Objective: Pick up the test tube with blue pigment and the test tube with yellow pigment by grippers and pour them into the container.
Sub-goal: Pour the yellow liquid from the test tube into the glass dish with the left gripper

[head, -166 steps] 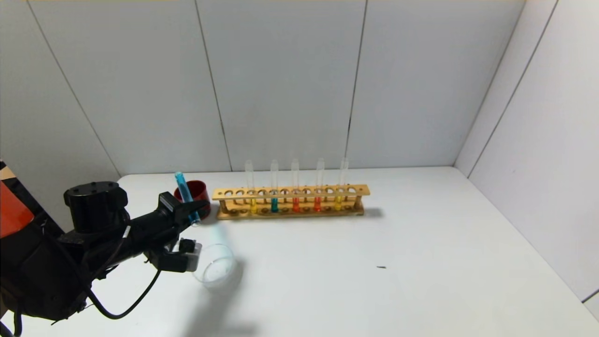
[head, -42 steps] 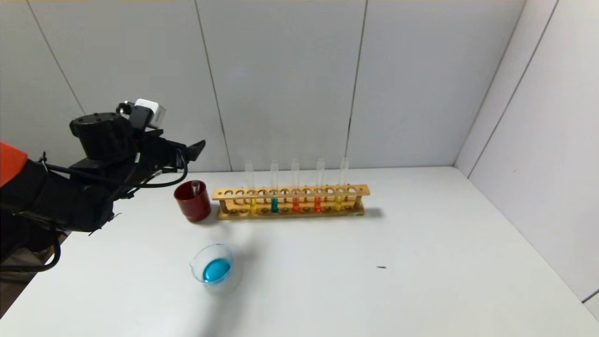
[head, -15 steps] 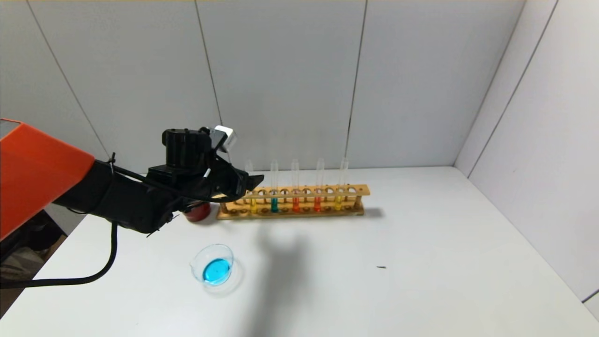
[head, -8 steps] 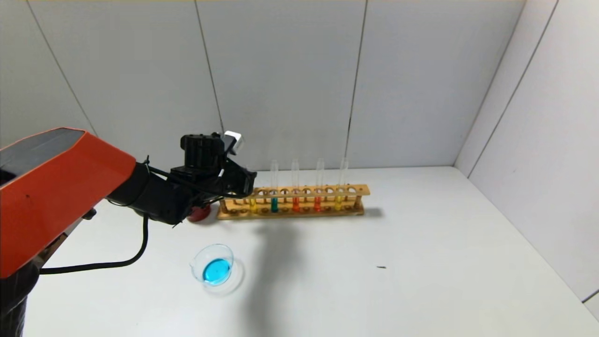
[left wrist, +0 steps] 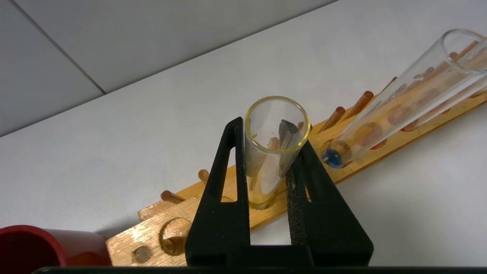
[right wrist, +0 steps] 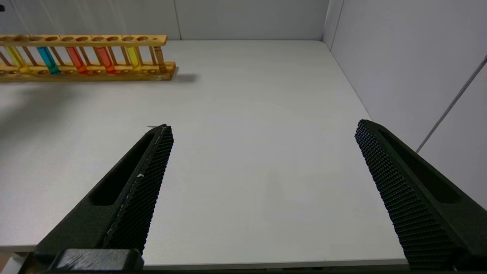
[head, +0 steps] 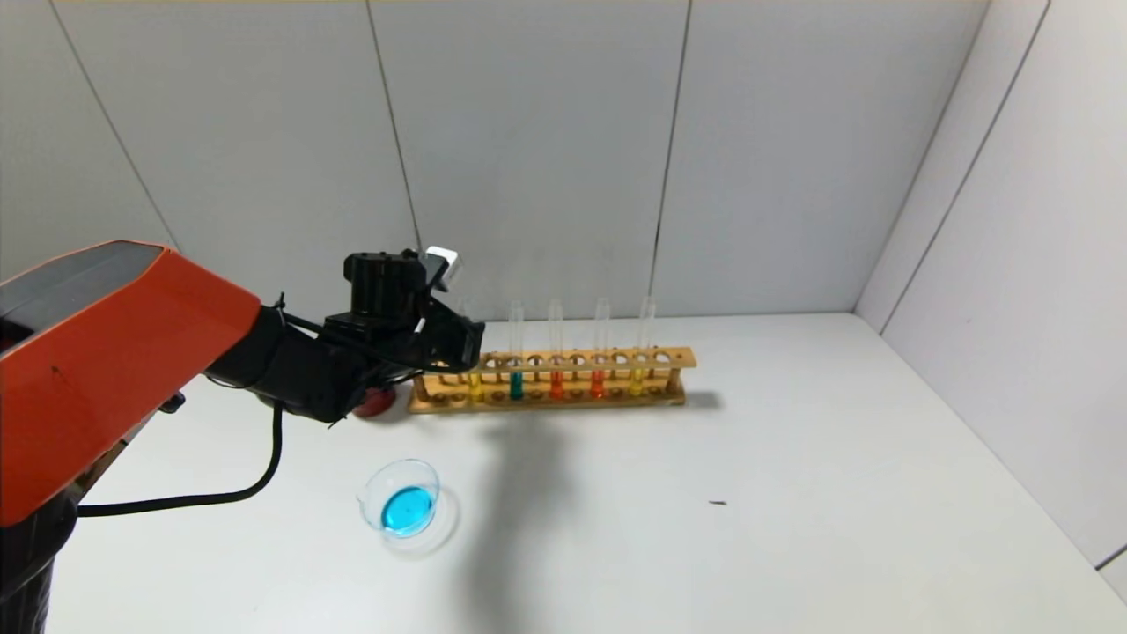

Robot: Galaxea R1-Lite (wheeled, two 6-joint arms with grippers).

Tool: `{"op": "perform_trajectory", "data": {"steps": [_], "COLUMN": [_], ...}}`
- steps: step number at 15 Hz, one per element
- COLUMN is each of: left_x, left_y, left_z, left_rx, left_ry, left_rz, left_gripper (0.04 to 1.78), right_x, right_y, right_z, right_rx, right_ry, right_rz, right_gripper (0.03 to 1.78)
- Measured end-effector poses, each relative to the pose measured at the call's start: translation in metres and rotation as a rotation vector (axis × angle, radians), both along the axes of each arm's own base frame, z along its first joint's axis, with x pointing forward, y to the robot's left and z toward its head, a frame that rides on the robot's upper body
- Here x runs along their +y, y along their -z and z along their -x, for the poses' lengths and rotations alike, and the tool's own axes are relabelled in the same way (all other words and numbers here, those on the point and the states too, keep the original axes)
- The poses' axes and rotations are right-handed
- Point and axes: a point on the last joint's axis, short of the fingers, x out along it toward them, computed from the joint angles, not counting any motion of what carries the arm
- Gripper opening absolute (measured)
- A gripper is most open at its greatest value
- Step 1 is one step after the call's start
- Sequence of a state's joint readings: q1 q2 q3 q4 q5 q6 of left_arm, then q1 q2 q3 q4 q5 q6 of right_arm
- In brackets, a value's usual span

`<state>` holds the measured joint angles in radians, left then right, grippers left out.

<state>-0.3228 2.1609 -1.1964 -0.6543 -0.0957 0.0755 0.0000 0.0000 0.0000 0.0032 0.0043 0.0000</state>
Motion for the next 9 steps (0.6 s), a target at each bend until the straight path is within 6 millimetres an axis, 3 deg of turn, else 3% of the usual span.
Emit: {"op": "perform_trajectory", "data": {"steps": [4,9], "left_x": [0.001,0.007], "left_y": [-0.034,-0.095], "left_z": [0.011,0.044], "left_rx": [-0.113,-0.219], "left_ry": [0.009,0.027], "left_rz": [0.03,0.068], "left_gripper": [0.32,0.32], "right_x": [0.0,0.0], "right_y": [0.0,0.0], "right_z": [0.0,0.0], "right_rx": [0.0,0.0], "right_ry": [0.0,0.0], "right_rz": [0.0,0.0], "right_gripper": [1.75,1.75]}}
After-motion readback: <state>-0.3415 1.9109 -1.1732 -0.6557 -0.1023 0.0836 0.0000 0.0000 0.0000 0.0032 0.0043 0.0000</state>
